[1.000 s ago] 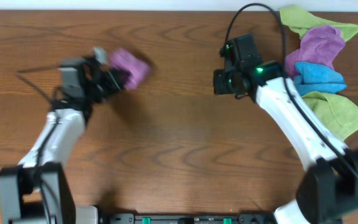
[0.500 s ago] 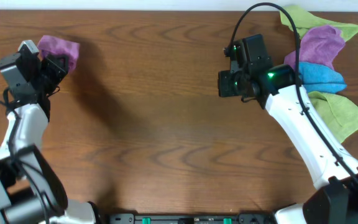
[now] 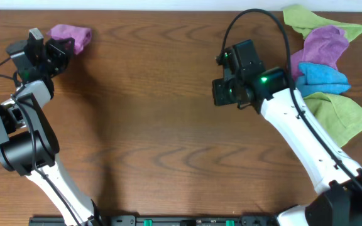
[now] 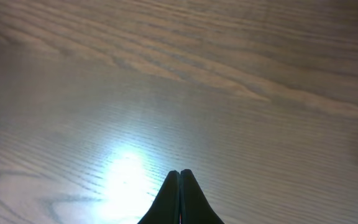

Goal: Fold the cloth
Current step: 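Carry the folded cloth left with the left gripper to the table's far left, then release the folded cloth with the left gripper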

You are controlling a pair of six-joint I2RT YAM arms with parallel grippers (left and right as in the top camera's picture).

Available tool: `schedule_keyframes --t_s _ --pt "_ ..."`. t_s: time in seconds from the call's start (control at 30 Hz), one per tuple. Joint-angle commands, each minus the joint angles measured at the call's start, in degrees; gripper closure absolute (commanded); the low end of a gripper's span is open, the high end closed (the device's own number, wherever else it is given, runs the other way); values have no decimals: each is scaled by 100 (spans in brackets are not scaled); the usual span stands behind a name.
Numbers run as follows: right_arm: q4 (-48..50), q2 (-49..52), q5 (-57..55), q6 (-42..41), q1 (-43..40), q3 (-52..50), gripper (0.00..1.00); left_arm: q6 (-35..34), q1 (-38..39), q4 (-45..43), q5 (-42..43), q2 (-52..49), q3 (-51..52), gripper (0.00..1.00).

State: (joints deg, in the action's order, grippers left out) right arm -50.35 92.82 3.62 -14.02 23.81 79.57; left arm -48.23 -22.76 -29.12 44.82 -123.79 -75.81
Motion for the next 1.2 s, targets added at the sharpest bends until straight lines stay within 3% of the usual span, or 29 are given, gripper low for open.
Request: schedule_keyframes --t_s 0.0,0.27,0.63,0.67,0.7,0.73,0.97,1.17 --pt "-26 -57 -22 -57 131 66 99 -267 -55 111 -66 -61 -197 94" --pt "-22 -57 -20 -166 177 68 98 192 -87 1526 -614 -61 -197 94" --pt "-20 -57 -20 -181 177 68 99 149 -323 2017 -774 -61 -197 94" --pt "0 -57 -17 -181 177 68 99 151 -352 2065 -758 -61 -195 71" --pt "7 -57 -17 -184 177 66 99 151 -369 2100 -723 -61 -197 31" --pt "20 -57 -17 -184 179 68 99 153 -387 2133 -638 -61 -195 5" --pt "42 -57 -17 -227 179 68 98 195 -485 2332 557 -46 -197 5" --pt "20 -57 -15 -227 179 68 99 671 -544 3738 380 258 -197 5"
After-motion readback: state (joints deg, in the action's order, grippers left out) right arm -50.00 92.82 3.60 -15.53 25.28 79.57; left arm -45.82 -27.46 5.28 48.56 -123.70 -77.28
